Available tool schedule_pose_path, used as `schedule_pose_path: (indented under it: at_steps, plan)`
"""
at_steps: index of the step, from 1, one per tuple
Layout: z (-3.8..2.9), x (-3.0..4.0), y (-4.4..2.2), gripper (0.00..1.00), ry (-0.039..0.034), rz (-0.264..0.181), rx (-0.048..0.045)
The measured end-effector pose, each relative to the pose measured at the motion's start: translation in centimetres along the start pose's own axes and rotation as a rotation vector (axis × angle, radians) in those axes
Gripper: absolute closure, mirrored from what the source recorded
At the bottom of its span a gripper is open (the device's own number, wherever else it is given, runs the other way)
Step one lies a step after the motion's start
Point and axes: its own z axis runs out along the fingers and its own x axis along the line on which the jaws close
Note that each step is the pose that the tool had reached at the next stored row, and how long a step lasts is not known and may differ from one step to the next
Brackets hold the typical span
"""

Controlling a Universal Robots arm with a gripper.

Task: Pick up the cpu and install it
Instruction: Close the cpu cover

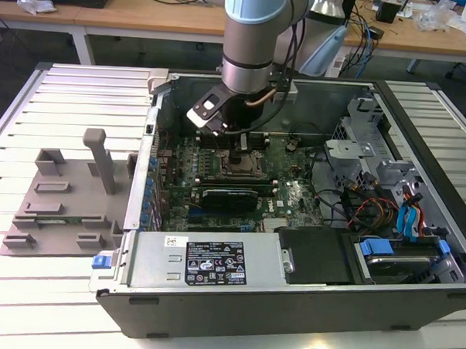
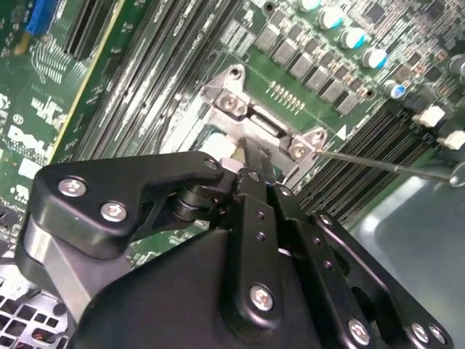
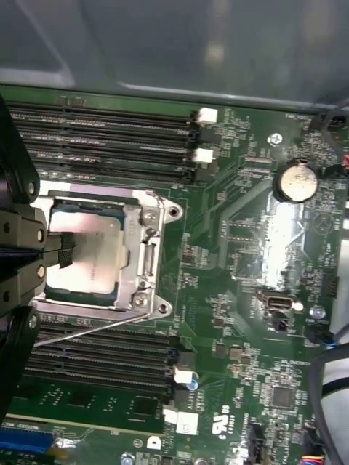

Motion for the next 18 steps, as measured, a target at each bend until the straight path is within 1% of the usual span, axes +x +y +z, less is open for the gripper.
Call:
schedule_pose_path:
  at_steps: [2,3,4,6,8,10,12,14,17,18]
  plan:
    - [-0.20,-0.07,0.67,0.89,0.0006,0.000,0.0052]
    - [-0.71,-0.13,1.05,0.89,0.0010,0.000,0.0094]
    - [-1.02,-0.15,1.14,0.89,0.0011,0.000,0.0107]
    - [-1.48,-0.17,1.21,0.89,0.0013,0.000,0.0120]
    - [-2.16,-0.19,1.24,0.89,0.0012,0.000,0.0127]
    - [-2.63,-0.21,1.24,0.89,0.0013,0.000,0.0127]
    - [-3.31,-0.23,1.24,0.89,0.0013,0.000,0.0127]
    - [-3.81,-0.24,1.23,0.89,0.0013,0.000,0.0127]
    - [-4.90,-0.27,1.22,0.89,0.0013,0.000,0.0128]
    - [-5.06,-0.27,1.22,0.89,0.0013,0.000,0.0128]
